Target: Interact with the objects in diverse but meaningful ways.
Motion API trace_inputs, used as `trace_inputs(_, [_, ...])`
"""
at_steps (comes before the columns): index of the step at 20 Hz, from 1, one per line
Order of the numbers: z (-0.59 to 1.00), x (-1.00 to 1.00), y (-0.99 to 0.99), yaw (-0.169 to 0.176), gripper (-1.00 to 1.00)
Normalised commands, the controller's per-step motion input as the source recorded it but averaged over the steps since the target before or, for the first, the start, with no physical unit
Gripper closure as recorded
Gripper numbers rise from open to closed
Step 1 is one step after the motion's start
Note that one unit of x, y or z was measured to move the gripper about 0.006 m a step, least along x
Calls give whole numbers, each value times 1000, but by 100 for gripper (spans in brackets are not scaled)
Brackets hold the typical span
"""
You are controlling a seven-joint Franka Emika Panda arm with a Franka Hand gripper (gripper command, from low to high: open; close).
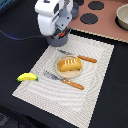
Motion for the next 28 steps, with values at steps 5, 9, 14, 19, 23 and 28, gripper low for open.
trace_inputs(5, [-223,-295,434,27,100])
trace_inputs(9, [-301,-401,329,44,100])
trace_inputs(14, [-413,-353,226,39,100])
trace_inputs(19, [-50,-47,27,12,-100])
trace_inputs(23, [791,159,0,4,-100])
trace_inputs(28, [1000,157,-55,0,-100])
